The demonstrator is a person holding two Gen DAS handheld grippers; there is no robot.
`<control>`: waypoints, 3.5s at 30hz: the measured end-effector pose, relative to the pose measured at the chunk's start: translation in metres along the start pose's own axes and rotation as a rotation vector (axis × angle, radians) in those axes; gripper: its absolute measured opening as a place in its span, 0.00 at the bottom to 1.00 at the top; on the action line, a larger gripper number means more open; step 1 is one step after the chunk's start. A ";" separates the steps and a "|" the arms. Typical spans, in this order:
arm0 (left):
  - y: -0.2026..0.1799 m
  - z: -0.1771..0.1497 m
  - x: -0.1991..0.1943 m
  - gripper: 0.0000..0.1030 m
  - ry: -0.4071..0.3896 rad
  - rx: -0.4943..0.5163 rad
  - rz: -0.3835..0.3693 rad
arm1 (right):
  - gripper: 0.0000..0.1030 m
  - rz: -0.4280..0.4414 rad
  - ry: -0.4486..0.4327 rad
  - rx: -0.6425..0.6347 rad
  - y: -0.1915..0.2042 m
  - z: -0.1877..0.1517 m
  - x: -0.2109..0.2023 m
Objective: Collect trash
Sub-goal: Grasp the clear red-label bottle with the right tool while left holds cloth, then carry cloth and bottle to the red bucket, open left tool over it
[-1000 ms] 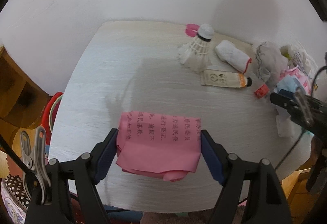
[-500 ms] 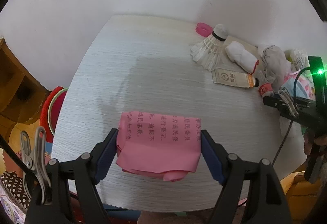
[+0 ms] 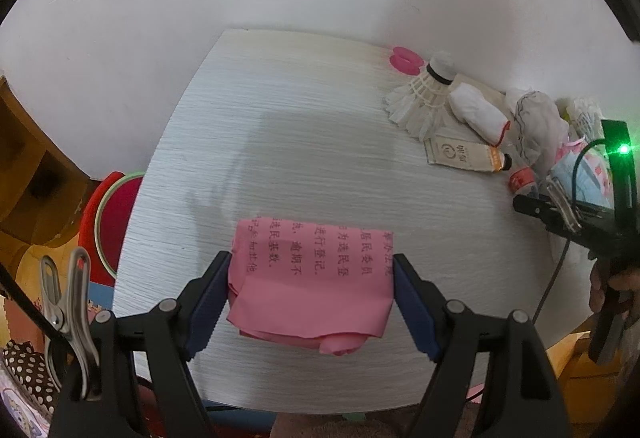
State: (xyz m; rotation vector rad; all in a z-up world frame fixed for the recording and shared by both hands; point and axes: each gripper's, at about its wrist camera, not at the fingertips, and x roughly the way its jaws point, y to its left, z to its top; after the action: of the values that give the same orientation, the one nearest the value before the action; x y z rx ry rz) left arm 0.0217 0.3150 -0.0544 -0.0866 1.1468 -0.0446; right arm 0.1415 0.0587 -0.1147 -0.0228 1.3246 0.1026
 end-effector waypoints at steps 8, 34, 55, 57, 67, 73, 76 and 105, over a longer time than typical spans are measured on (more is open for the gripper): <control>0.003 -0.005 -0.004 0.79 -0.013 0.008 0.014 | 0.29 0.041 -0.057 0.064 0.006 -0.025 -0.029; 0.071 -0.046 -0.051 0.79 -0.071 -0.329 0.215 | 0.29 0.385 -0.069 -0.324 0.147 -0.027 -0.061; 0.216 -0.067 -0.074 0.79 -0.075 -0.451 0.343 | 0.29 0.507 -0.064 -0.551 0.294 -0.026 -0.067; 0.232 -0.066 -0.069 0.79 -0.080 -0.442 0.322 | 0.29 0.526 -0.052 -0.544 0.310 -0.023 -0.065; 0.294 -0.050 -0.008 0.79 -0.068 -0.369 0.262 | 0.29 0.513 -0.069 -0.570 0.393 -0.002 -0.039; 0.317 -0.046 0.049 0.79 -0.041 -0.337 0.218 | 0.29 0.462 -0.016 -0.556 0.429 0.009 0.001; 0.328 -0.045 0.081 0.79 -0.023 -0.335 0.186 | 0.29 0.434 0.010 -0.545 0.444 0.013 0.022; 0.367 -0.017 0.193 0.94 0.061 -0.347 0.098 | 0.29 0.311 0.148 -0.455 0.470 0.037 0.109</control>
State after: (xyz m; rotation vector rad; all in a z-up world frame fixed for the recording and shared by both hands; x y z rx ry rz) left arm 0.0823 0.6645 -0.2708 -0.3384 1.2095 0.2412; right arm 0.1617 0.5355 -0.1912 -0.2138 1.4208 0.6765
